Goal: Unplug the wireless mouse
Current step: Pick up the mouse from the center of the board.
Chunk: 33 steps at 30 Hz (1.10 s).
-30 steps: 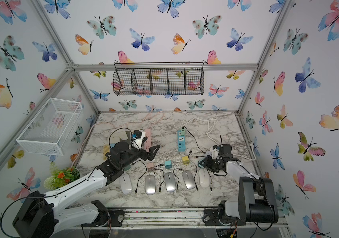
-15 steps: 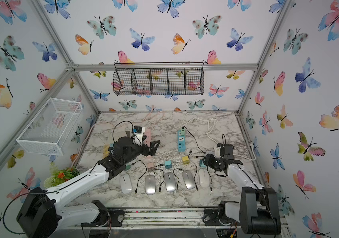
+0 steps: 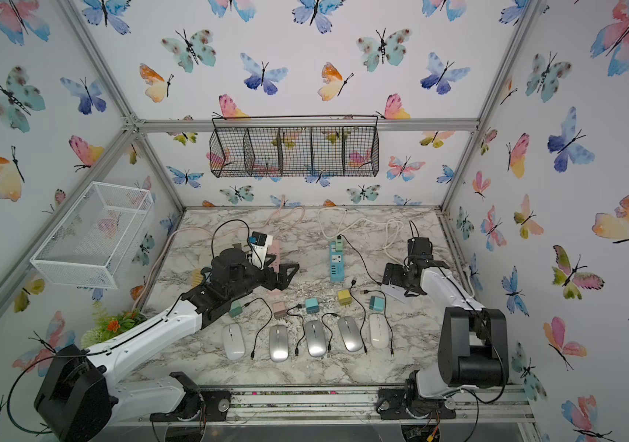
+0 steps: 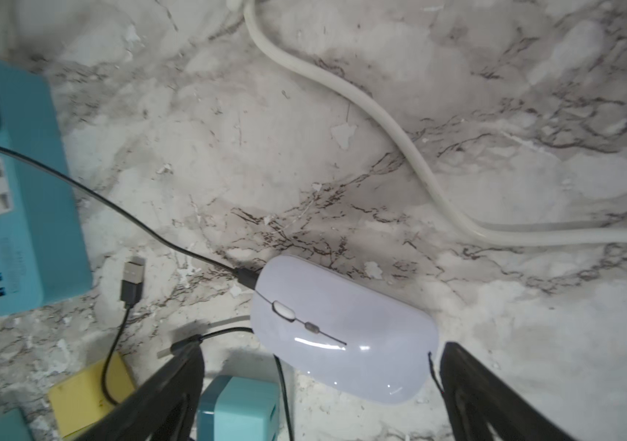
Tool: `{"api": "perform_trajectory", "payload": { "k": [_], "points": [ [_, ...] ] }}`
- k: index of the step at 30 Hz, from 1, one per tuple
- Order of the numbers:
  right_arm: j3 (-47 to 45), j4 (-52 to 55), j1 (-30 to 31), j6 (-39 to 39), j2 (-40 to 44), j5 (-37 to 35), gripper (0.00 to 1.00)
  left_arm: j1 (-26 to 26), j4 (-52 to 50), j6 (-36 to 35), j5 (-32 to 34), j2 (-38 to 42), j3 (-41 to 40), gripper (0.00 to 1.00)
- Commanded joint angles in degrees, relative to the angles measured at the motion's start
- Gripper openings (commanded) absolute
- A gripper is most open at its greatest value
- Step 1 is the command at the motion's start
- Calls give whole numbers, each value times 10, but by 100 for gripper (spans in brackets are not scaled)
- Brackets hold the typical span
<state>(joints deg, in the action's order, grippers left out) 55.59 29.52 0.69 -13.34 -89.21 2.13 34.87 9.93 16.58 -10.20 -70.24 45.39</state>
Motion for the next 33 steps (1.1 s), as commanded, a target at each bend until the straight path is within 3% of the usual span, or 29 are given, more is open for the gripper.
{"api": "perform_trajectory", "payload": {
  "k": [1,7,14,33],
  "points": [
    [19,98,-2,34,-21,-62,98,-23,3,15,-61,12,-9,98],
    [37,142,0,54,-54,-75,96,-45,8,27,-105,14,-19,98],
    [45,116,-1,63,-86,-81,96,-66,32,49,-122,37,-45,98],
    [163,90,-1,163,-225,-15,100,-75,11,48,-153,30,-29,98]
  ]
}}
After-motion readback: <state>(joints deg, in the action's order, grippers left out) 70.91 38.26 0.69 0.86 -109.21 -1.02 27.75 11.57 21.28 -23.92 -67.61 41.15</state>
